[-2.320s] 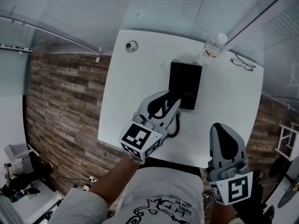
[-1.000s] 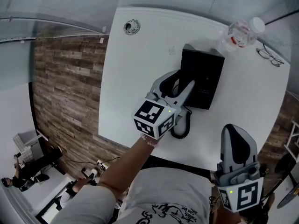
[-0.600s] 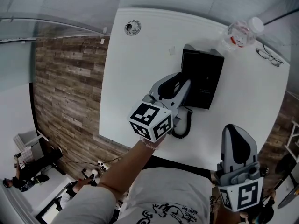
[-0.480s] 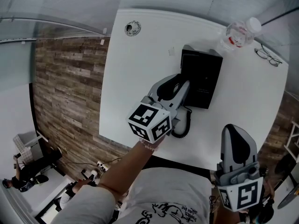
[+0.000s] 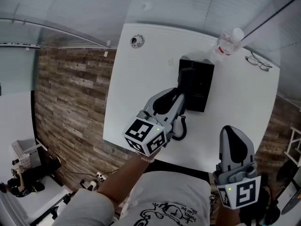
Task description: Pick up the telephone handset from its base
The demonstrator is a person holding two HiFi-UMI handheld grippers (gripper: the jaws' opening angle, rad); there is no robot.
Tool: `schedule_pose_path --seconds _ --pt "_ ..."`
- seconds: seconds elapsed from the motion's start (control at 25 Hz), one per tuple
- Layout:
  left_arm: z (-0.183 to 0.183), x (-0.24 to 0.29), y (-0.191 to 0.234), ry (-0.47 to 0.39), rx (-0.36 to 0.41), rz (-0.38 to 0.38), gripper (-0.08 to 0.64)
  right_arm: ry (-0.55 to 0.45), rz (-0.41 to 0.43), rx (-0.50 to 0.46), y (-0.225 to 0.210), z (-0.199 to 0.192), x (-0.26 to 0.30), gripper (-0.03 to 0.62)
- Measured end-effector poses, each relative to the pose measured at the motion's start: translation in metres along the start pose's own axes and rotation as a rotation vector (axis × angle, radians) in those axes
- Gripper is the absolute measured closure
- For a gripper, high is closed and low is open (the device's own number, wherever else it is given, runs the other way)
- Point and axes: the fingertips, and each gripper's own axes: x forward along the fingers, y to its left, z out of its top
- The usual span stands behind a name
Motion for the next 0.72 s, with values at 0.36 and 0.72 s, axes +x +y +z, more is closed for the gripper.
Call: schedule_pose_path --seconds 0.36,0.72 --pt "0.033 -0.043 -0.042 -0.039 0.026 -0.022 0.489 -0.062 -0.027 -0.062 0.004 0.042 -0.026 0.586" --pt "0.072 -0.086 -0.087 -0.099 0.068 -0.051 0.491 -0.121 -0.034 -0.108 0.015 0.08 -0.05 0.586"
